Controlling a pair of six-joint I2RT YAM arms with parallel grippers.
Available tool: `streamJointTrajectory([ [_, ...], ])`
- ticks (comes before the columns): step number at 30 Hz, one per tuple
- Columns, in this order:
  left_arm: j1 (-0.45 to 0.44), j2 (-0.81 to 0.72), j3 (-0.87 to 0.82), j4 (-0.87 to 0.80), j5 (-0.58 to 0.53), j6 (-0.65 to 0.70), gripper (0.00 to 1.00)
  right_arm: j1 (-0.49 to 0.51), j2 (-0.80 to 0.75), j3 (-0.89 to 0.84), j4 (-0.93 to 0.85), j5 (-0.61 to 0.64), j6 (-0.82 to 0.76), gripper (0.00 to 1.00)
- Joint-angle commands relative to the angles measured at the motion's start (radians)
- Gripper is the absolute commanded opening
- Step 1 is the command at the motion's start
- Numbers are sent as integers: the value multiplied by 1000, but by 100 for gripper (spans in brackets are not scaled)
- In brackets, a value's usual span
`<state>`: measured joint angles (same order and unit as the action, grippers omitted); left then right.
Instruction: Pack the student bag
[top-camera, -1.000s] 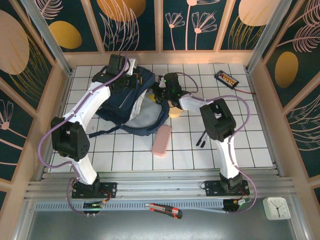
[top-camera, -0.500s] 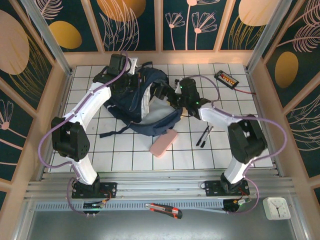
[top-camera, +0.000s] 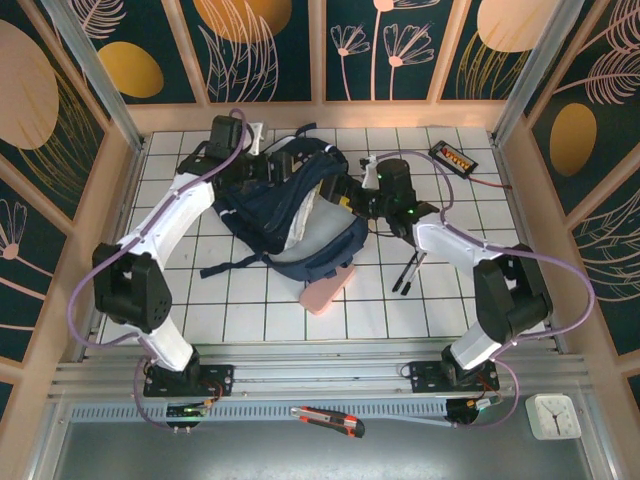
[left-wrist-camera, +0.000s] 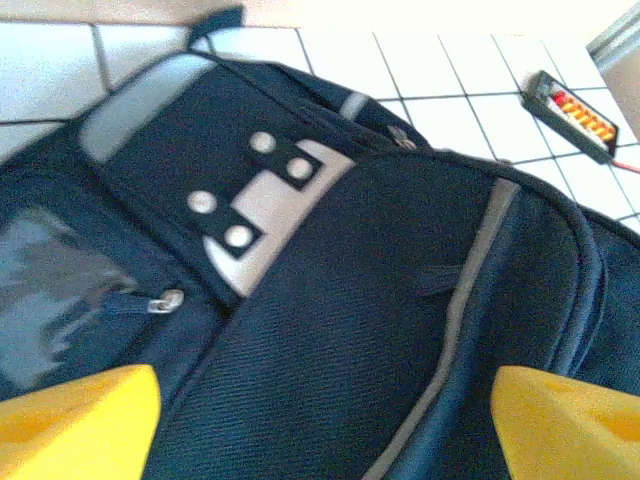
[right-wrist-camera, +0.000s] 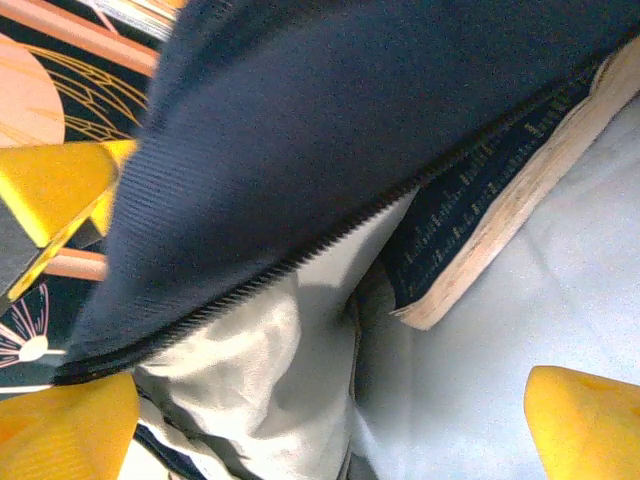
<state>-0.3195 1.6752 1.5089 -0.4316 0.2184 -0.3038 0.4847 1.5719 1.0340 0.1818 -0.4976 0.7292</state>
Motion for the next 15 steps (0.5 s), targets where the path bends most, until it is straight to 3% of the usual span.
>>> streamJointTrajectory([
  [1, 40, -119, -64, -17, -82, -46, 98, -9, -100, 1, -79, 62, -31, 99],
  [5, 111, -241, -186, -15, -74, -138, 99, -21, -145, 50, -451, 304, 15, 99],
  [9, 161, -292, -297, -29, -24, -207, 99, -12, -103, 88, -604, 268, 12, 99],
  [15, 169, -359, -488, 90, -70, -308, 99, 16, -22, 109, -581, 208, 35, 99],
])
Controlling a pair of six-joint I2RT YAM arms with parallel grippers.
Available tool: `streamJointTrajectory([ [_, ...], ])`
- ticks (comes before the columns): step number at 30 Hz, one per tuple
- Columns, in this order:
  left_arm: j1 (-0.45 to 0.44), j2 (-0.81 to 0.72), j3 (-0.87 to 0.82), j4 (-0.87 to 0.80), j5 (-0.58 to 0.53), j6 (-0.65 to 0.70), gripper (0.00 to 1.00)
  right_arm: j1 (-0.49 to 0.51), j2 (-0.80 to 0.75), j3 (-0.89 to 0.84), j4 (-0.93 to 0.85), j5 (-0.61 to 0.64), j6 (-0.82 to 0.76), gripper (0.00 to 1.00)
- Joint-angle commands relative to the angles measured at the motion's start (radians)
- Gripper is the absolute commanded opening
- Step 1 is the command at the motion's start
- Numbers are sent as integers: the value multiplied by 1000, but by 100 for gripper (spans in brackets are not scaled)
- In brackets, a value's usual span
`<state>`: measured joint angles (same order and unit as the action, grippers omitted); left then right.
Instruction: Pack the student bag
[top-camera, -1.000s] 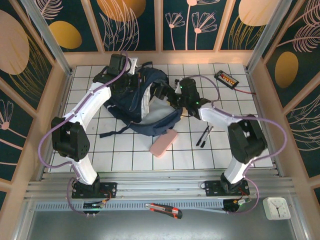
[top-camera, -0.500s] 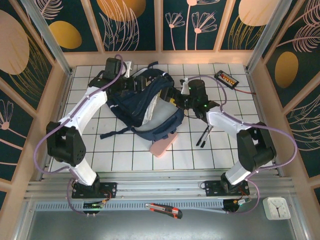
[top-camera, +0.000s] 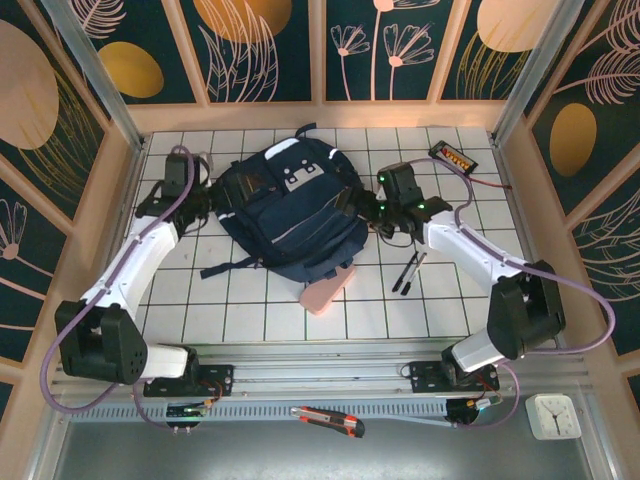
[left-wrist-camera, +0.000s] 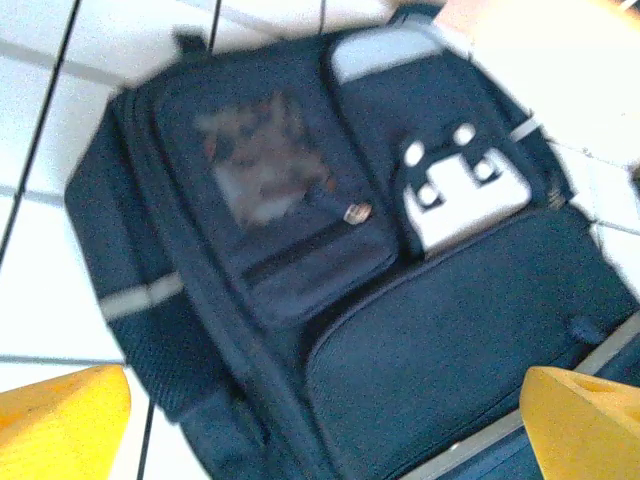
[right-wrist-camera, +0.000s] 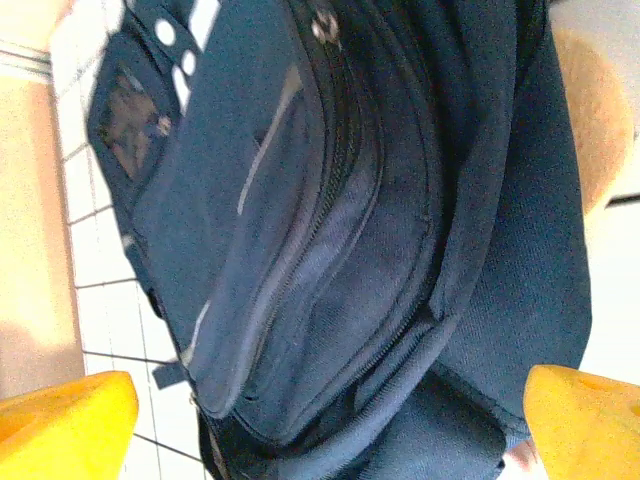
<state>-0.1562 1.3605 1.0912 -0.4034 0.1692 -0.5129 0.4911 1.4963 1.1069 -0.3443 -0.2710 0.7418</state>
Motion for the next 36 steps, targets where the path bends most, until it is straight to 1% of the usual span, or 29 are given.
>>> streamJointTrajectory([
  [1, 11, -53, -92, 80, -19, -129, 99, 13, 74, 40, -52, -31, 25, 99],
  [2, 20, -56, -111, 94, -7, -170, 99, 17, 96, 45, -51, -37, 27, 99],
  [3, 32, -55, -127, 107, 28, -192, 99, 20, 112, 46, -49, -34, 31, 99],
  [5, 50, -34, -169, 138, 127, -215, 99, 20, 135, 45, -38, -26, 34, 99],
  [6, 53, -22, -184, 147, 160, -226, 99, 20, 148, 48, -41, -20, 37, 99],
  [8, 55, -13, -217, 172, 193, -232, 99, 15, 171, 50, -36, -16, 38, 99],
  [13, 63, -3, -314, 280, 234, -254, 97, 8, 239, 80, 5, -19, 41, 99],
  [17, 64, 46, -372, 370, 274, -286, 93, 5, 267, 111, 15, -22, 40, 95],
  [21, 66, 85, -399, 410, 273, -285, 87, 4, 277, 132, 2, -22, 30, 91],
  [23, 66, 101, -402, 420, 271, -281, 84, -1, 282, 134, 2, -27, 31, 86],
  [25, 67, 120, -405, 433, 268, -278, 83, -7, 288, 137, 1, -35, 34, 82],
  [27, 67, 144, -407, 456, 275, -281, 81, -12, 293, 139, 2, -35, 33, 79],
  [30, 69, 180, -396, 480, 293, -287, 81, -24, 304, 156, 6, -28, 21, 67],
  [33, 73, 183, -380, 472, 294, -280, 81, -49, 334, 205, 11, -14, -7, 48],
  [35, 85, 177, -372, 458, 293, -275, 82, -71, 368, 261, 16, -10, -29, 29],
  [36, 93, 174, -372, 453, 296, -273, 82, -83, 388, 290, 16, -13, -37, 21],
])
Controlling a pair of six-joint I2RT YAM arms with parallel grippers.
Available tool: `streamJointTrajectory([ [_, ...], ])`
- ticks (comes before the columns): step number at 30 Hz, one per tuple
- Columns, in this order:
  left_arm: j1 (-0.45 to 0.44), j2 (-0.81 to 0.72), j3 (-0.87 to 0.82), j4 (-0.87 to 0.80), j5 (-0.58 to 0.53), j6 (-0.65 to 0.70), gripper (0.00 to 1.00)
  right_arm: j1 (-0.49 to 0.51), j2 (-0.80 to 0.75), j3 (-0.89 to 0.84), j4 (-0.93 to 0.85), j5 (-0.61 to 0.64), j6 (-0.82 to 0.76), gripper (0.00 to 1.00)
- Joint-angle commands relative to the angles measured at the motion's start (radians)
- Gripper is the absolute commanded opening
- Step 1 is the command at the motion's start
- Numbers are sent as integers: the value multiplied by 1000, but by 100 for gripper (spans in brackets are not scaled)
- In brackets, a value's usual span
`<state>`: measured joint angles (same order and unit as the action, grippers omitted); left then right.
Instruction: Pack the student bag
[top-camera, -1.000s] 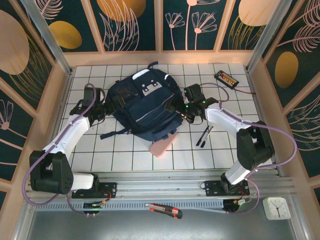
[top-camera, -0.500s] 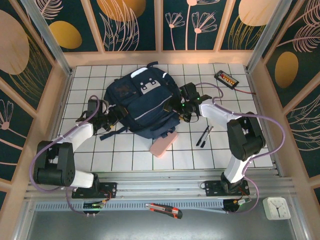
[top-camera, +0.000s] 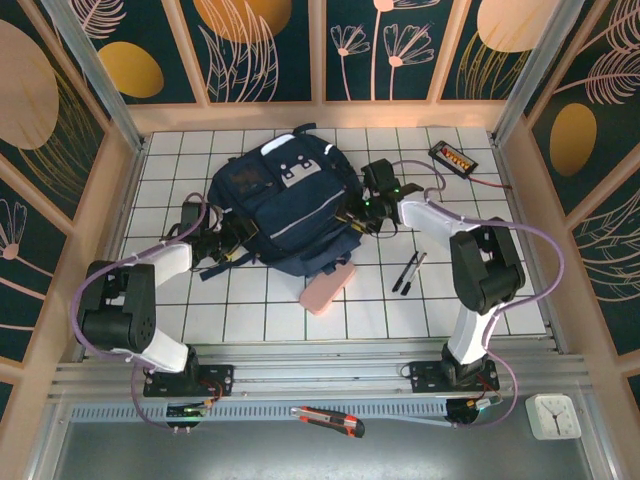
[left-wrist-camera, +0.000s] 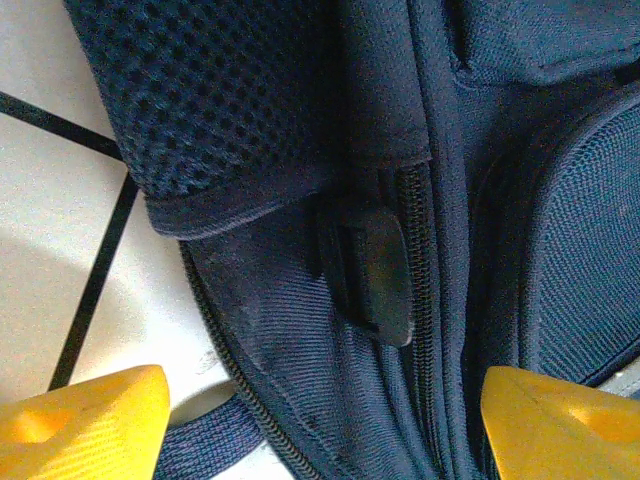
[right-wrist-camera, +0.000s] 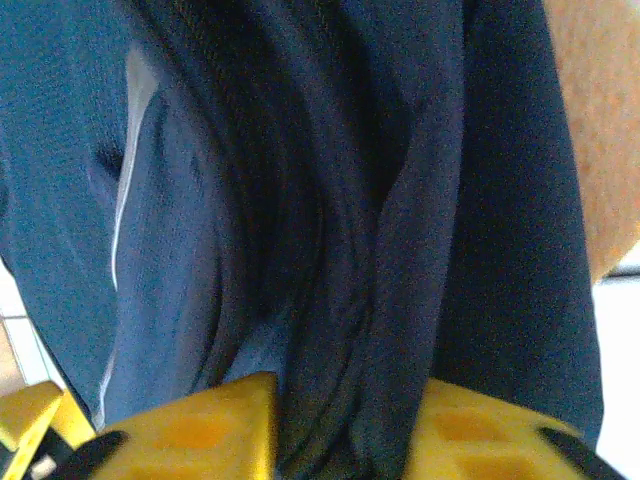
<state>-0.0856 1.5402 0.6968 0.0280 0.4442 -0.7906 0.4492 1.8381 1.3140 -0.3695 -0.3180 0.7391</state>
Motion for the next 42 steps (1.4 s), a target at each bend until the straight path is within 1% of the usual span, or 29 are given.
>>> streamJointTrajectory([
  [1, 32, -8, 23, 17, 25, 6, 83, -56, 69, 114, 40, 28, -41, 12],
  [2, 41, -13, 24, 12, 29, 7, 84, -71, 94, 153, 38, 24, -49, 6],
  [4, 57, -26, 26, -2, 29, 12, 85, -99, 138, 230, 27, 28, -63, 2],
  [7, 75, -45, 29, -19, 22, 15, 86, -152, 210, 358, 23, 41, -96, 2],
  [9, 82, -54, 31, -17, 21, 4, 87, -188, 269, 454, 9, 25, -119, 7],
  [10, 84, -56, 33, -12, 20, -4, 88, -203, 302, 520, -16, 26, -132, 15],
  [11, 84, -57, 34, -3, 22, -13, 88, -212, 321, 565, -39, 29, -142, 31],
  [12, 83, -55, 34, 8, 23, -27, 88, -214, 333, 603, -65, 43, -155, 55],
  [13, 84, -52, 31, 27, 28, -45, 88, -210, 333, 643, -109, 89, -173, 94],
  [14, 84, -50, 28, 45, 31, -61, 88, -202, 320, 654, -130, 134, -193, 99],
  [15, 84, -43, 23, 68, 35, -81, 88, -184, 291, 639, -138, 188, -218, 99],
  [17, 84, -29, 12, 131, 51, -123, 88, -148, 201, 545, -98, 282, -253, 99],
  [18, 84, -19, 5, 165, 63, -147, 87, -130, 141, 469, -57, 321, -257, 99],
  [19, 84, -8, 0, 201, 74, -171, 86, -118, 82, 383, -6, 330, -254, 99],
  [20, 83, 0, -2, 227, 83, -187, 85, -118, 28, 316, 42, 318, -242, 99],
  [22, 84, 20, -2, 260, 88, -208, 83, -137, -71, 159, 151, 185, -204, 99],
  [24, 84, 39, 4, 279, 86, -212, 82, -146, -135, 64, 205, 103, -162, 99],
  [26, 84, 69, 11, 297, 89, -213, 80, -136, -168, 47, 190, 77, -174, 99],
  [30, 84, 137, 23, 317, 84, -205, 75, -79, -202, 97, 99, 86, -239, 97],
  [33, 84, 167, 23, 339, 85, -208, 70, -29, -212, 126, 61, 104, -274, 99],
  [35, 84, 208, 18, 360, 87, -218, 67, 1, -212, 137, 39, 149, -287, 99],
  [37, 84, 224, 20, 383, 88, -230, 65, 46, -224, 117, 52, 196, -294, 99],
  [42, 73, 254, 28, 460, 104, -297, 62, 123, -263, 8, 130, 220, -261, 99],
])
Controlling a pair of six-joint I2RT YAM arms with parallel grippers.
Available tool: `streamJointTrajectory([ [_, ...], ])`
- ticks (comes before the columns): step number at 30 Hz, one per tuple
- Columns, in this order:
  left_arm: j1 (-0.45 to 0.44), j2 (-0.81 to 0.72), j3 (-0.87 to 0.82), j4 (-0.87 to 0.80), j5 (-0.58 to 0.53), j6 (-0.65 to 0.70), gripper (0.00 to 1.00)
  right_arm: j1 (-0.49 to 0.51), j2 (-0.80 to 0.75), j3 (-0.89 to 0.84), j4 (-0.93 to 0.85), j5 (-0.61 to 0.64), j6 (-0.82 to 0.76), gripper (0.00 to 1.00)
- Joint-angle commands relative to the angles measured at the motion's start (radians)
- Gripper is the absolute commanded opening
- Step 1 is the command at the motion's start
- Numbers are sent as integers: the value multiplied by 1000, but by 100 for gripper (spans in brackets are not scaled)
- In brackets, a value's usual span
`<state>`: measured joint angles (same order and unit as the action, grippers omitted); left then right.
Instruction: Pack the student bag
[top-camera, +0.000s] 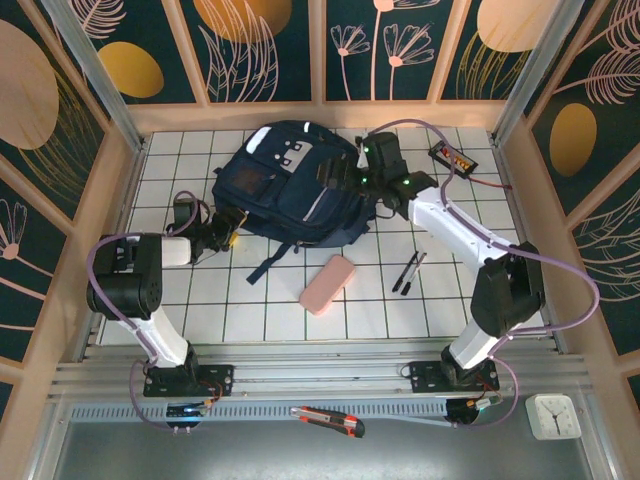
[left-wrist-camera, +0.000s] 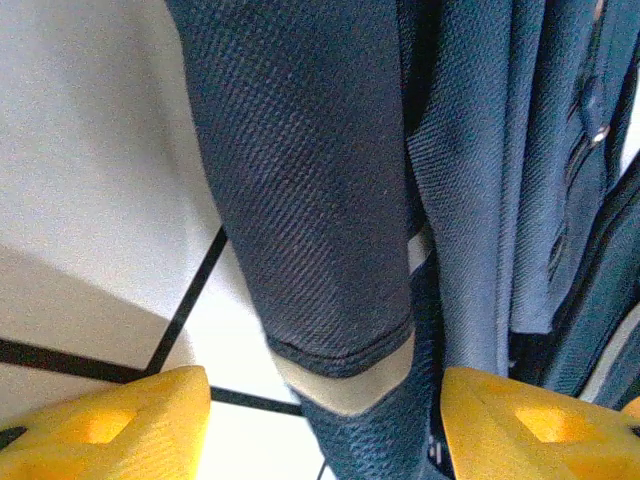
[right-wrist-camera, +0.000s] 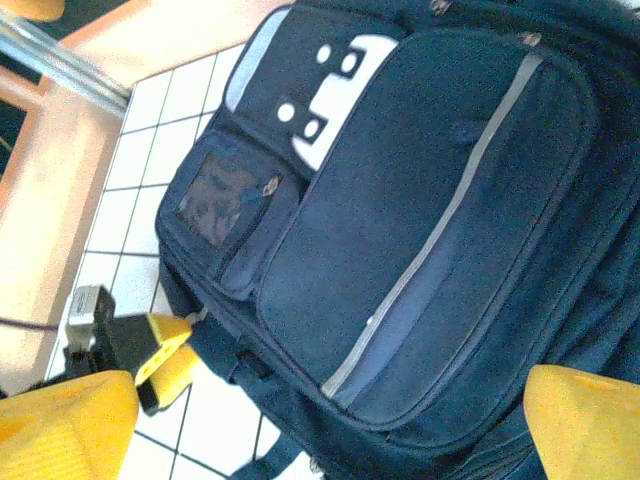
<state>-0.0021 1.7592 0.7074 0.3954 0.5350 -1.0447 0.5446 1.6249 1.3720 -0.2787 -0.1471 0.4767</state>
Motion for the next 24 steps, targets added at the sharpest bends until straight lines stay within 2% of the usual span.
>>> streamJointTrajectory([
  [1, -19, 41, 24, 99, 11, -47, 62, 46, -60, -80, 68, 48, -17, 99],
  [6, -72, 94, 43, 143, 1, -97, 59, 145, -62, -93, 86, 195, -119, 99],
  [8, -84, 109, 44, 164, -6, -115, 53, 162, -56, -77, 83, 232, -139, 99],
  [11, -88, 124, 45, 177, -12, -129, 39, 157, -39, -62, 61, 216, -115, 99],
  [14, -88, 110, 55, 171, -12, -134, 12, 151, -8, -30, -2, 190, -62, 99],
  [16, -88, 83, 62, 172, -13, -152, 0, 150, 40, 21, -93, 171, -36, 98],
  [21, -113, 8, 97, 194, -13, -235, 0, 176, 168, 162, -307, 172, 23, 82],
  [24, -133, -30, 127, 196, -25, -279, 0, 214, 195, 185, -354, 187, 52, 82],
])
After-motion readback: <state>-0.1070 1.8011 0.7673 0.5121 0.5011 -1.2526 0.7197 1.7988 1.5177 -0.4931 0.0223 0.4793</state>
